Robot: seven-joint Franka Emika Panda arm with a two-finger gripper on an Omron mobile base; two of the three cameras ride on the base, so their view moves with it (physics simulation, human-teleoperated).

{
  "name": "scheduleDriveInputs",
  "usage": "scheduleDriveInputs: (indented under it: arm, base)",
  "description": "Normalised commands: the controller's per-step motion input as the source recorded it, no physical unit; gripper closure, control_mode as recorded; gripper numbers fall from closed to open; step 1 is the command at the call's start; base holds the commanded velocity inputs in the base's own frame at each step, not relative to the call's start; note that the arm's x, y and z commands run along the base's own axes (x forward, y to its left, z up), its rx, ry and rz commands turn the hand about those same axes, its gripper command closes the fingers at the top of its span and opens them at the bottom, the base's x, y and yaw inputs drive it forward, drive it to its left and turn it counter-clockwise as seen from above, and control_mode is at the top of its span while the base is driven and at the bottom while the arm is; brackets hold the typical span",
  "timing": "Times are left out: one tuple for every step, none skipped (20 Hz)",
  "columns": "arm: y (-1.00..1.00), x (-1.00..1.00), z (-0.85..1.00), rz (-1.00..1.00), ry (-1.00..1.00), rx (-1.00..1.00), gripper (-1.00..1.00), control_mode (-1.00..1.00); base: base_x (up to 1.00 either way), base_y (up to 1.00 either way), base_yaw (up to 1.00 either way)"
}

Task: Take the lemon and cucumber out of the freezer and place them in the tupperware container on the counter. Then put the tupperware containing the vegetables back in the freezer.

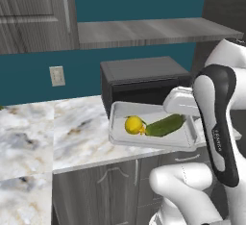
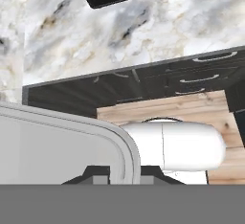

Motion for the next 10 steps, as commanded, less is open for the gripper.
scheduleDriveInputs:
  arm:
    - [-0.61,-0.13,0.36,-0.05,0.00,0.03,1.00,-1.00]
    - [-0.80,-0.05,0.26,-0.11,0.00,0.04,1.00,-1.00]
    - [-0.93,-0.11,0.21,-0.15,0.00,0.05,1.00,-1.00]
    - [-1.00,-0.18,0.16,-0.15,0.00,0.06,1.00,-1.00]
    - [-1.00,-0.26,0.11,-0.15,0.00,0.07,1.00,-1.00]
    - [-1.00,-0.36,0.08,-0.16,0.00,0.09,1.00,-1.00]
    - [-1.00,-0.36,0.05,-0.16,0.00,0.09,1.00,-1.00]
    - [-1.00,-0.51,0.00,-0.16,0.00,0.10,1.00,-1.00]
    - [-1.00,-0.71,0.00,-0.15,0.00,0.10,1.00,-1.00]
    - [-0.88,-0.88,0.00,-0.13,0.00,0.09,1.00,-1.00]
  base:
    - [0.00,0.00,0.00]
    - [0.00,0.00,0.00]
    - [0.00,0.00,0.00]
    - [0.00,0.00,0.00]
    - [0.00,0.00,0.00]
    - [0.00,0.00,0.00]
    - [0.00,0.00,0.00]
    - [0.00,0.00,0.00]
    - [0.00,0.00,0.00]
    - [0.00,0.00,0.00]
